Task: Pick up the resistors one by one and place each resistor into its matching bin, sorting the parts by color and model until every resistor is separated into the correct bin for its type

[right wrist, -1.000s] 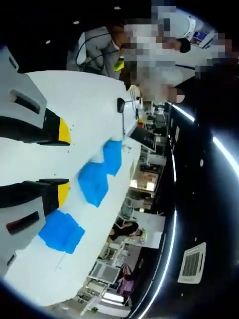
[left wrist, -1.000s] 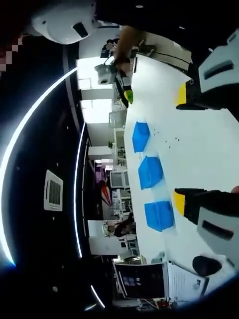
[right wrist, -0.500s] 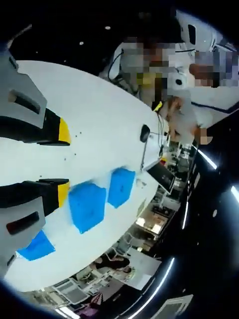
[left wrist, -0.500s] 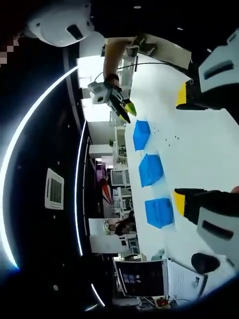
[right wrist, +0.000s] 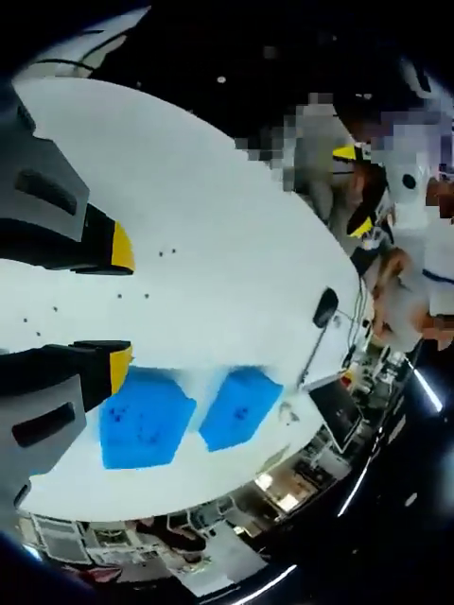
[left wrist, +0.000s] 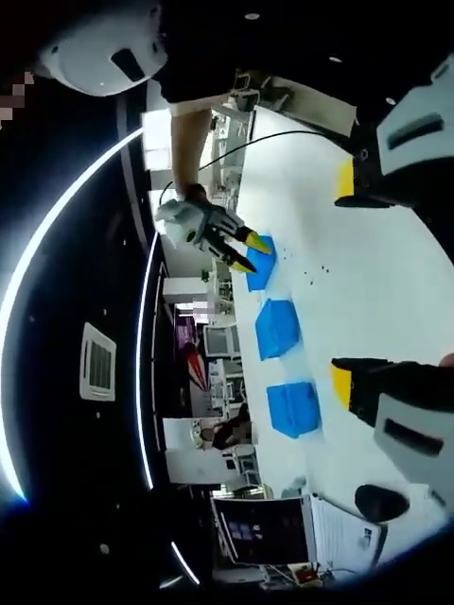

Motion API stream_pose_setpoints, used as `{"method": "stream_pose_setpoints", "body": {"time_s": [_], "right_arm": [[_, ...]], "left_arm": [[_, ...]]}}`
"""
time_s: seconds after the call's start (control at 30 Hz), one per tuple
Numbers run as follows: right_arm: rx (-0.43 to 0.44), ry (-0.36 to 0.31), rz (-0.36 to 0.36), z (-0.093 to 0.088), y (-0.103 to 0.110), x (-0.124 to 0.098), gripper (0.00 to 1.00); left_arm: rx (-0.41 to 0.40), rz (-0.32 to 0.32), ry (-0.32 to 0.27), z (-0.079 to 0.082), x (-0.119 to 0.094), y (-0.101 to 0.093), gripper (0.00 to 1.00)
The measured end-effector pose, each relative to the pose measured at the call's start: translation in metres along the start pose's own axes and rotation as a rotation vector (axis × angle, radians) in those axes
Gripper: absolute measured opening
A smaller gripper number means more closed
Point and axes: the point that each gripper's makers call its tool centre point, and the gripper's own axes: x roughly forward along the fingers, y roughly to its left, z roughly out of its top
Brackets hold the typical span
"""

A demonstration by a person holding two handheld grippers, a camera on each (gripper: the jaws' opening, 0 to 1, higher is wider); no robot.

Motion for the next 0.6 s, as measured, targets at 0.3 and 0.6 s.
{"method": "stream_pose_setpoints", "body": {"time_s": [0.3, 0.6], "right_arm": [[-0.088, 0.161, 0.166, -0.023, 0.013, 0.041, 0.27], [-0.159, 0.272, 0.270, -0.043, 0.022, 0.072, 0.22]], "left_arm": [[-0.015, -0.017, 0.045, -0.013, -0.001, -0.005, 0.66], [-0.023, -0.014, 0.062, -0.019, -0.003, -0.004, 0.66]]}}
